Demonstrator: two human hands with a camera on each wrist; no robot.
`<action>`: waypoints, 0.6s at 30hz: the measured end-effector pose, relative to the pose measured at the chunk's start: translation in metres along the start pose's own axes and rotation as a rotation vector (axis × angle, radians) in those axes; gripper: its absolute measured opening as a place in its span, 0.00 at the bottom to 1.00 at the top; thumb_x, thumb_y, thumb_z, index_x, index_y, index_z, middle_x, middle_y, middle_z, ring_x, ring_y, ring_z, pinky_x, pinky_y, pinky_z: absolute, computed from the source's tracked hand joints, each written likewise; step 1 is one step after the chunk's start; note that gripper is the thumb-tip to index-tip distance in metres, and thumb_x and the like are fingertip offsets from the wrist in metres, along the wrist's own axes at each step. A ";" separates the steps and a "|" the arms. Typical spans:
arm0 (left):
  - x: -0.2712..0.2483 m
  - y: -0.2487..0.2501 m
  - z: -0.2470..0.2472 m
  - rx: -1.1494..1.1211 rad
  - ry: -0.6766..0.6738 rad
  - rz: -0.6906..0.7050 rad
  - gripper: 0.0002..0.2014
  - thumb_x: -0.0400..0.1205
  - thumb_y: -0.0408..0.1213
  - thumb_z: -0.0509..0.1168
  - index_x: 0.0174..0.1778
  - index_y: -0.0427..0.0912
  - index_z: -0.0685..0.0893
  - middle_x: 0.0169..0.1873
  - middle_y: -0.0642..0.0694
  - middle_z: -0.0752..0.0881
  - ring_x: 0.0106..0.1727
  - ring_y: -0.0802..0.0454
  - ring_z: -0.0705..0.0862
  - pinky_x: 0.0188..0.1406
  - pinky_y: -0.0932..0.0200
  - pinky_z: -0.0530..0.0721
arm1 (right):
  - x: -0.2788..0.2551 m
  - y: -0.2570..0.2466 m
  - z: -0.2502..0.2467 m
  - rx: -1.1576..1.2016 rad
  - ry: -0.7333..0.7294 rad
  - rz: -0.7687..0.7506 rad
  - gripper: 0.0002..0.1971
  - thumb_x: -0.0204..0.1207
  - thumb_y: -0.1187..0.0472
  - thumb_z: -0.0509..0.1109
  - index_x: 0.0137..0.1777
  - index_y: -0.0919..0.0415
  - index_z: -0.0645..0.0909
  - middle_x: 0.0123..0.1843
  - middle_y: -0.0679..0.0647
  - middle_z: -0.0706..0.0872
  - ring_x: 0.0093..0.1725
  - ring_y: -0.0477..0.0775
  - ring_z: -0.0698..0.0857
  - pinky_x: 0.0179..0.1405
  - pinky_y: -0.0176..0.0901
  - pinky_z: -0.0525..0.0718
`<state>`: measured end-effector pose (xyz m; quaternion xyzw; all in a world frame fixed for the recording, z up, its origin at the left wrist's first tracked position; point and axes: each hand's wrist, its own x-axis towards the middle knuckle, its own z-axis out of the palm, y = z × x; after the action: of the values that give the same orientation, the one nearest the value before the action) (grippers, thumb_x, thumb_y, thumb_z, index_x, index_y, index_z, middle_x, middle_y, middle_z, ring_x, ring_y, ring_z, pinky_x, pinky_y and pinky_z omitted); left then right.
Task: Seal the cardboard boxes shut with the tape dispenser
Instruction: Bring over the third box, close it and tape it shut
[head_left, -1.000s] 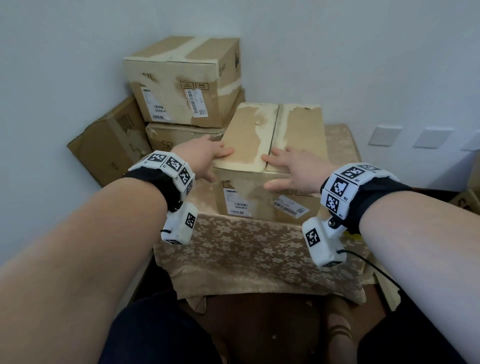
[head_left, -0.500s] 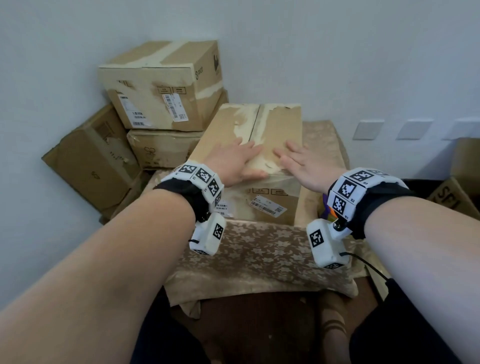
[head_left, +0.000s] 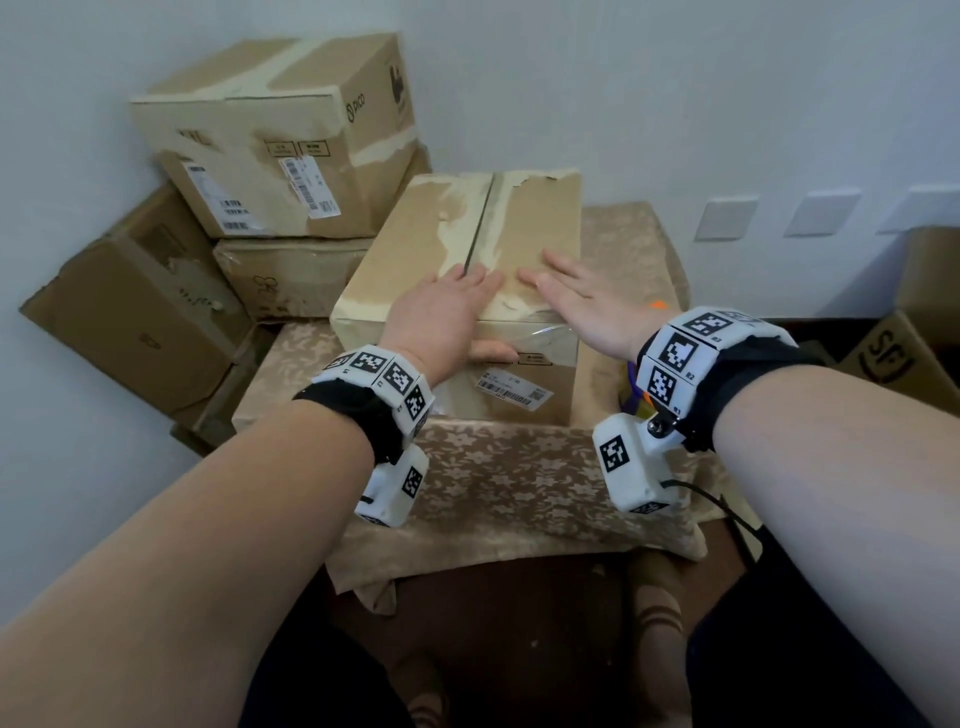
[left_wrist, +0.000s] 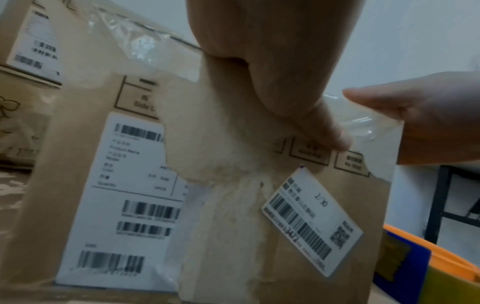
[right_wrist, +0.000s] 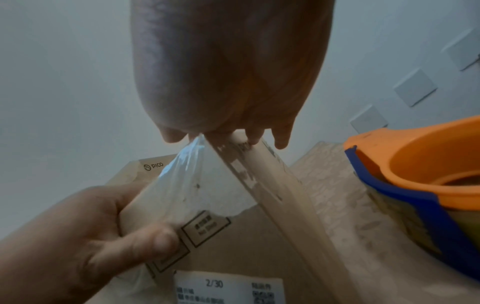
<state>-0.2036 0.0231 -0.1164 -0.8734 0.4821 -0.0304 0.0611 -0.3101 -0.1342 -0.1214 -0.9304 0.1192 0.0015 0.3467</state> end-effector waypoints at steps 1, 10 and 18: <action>0.000 0.003 -0.001 0.000 0.008 -0.011 0.49 0.69 0.74 0.55 0.82 0.46 0.58 0.80 0.45 0.65 0.80 0.46 0.64 0.77 0.47 0.64 | 0.000 0.000 0.000 0.013 -0.001 0.001 0.25 0.87 0.43 0.41 0.82 0.43 0.62 0.87 0.46 0.48 0.85 0.47 0.46 0.82 0.49 0.42; 0.002 0.026 0.005 0.003 0.094 -0.164 0.50 0.69 0.77 0.36 0.79 0.47 0.65 0.75 0.46 0.73 0.78 0.46 0.66 0.78 0.39 0.59 | 0.003 0.002 -0.002 0.198 -0.007 0.032 0.24 0.87 0.42 0.44 0.80 0.41 0.67 0.86 0.41 0.50 0.84 0.45 0.48 0.83 0.49 0.43; 0.001 0.029 0.006 0.005 0.098 -0.171 0.52 0.64 0.79 0.39 0.78 0.47 0.66 0.75 0.49 0.73 0.78 0.52 0.66 0.80 0.38 0.52 | 0.002 0.003 -0.003 0.186 -0.019 0.009 0.25 0.87 0.42 0.42 0.80 0.43 0.66 0.86 0.42 0.49 0.84 0.45 0.48 0.82 0.50 0.43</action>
<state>-0.2266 0.0073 -0.1260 -0.9087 0.4081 -0.0793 0.0371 -0.3087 -0.1388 -0.1216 -0.8934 0.1200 0.0006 0.4329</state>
